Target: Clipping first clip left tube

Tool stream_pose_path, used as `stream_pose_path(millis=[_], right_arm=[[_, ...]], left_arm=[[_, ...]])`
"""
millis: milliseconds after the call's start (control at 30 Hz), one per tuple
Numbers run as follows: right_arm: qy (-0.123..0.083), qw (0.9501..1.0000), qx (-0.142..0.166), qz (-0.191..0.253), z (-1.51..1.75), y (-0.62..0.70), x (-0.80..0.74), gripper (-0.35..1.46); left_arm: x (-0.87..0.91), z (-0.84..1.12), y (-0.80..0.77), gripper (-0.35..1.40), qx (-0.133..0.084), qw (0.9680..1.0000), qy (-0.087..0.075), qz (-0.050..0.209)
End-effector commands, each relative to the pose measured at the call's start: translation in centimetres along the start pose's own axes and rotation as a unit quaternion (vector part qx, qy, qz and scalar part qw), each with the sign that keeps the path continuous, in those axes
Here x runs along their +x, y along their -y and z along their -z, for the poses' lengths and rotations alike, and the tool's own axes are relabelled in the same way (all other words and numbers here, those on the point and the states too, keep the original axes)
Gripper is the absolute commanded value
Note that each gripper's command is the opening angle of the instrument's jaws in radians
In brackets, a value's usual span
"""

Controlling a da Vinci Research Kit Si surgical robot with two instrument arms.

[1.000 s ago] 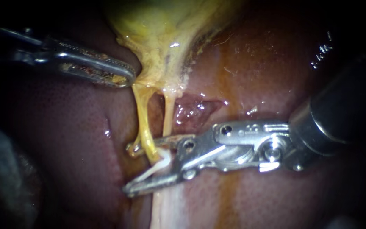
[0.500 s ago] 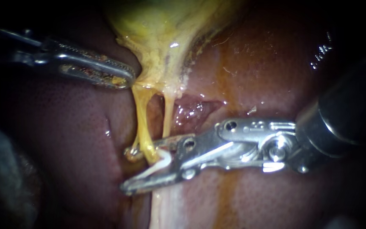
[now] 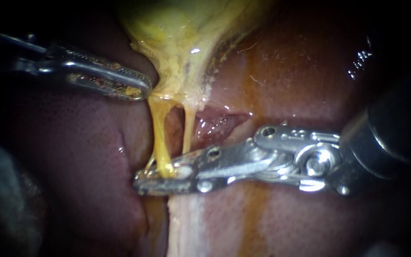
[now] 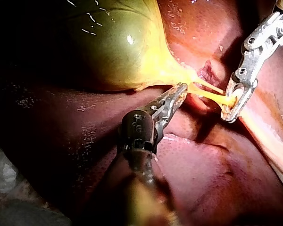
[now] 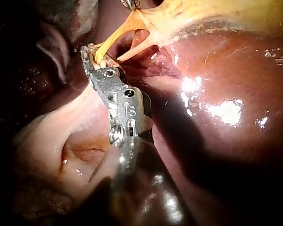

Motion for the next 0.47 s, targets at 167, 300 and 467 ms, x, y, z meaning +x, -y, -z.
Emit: stream_pose_path(millis=[167, 300, 467], right_arm=[[0.009, 0.9999, -0.005, 0.003, 0.02, 0.0, -0.04, -0.35], [0.011, 0.9999, -0.005, 0.003, 0.02, -0.01, -0.04, -0.35], [0.009, 0.9999, -0.005, 0.003, 0.02, -0.04, -0.04, -0.35]], left_arm=[[0.0, 0.0, 0.0, -0.35, 0.0, 1.0, 0.0, 0.0], [0.0, -0.01, 0.01, -0.35, 0.0, 1.0, 0.0, 0.0], [0.01, -0.02, 0.02, -0.35, 0.0, 1.0, 0.0, 0.0]])
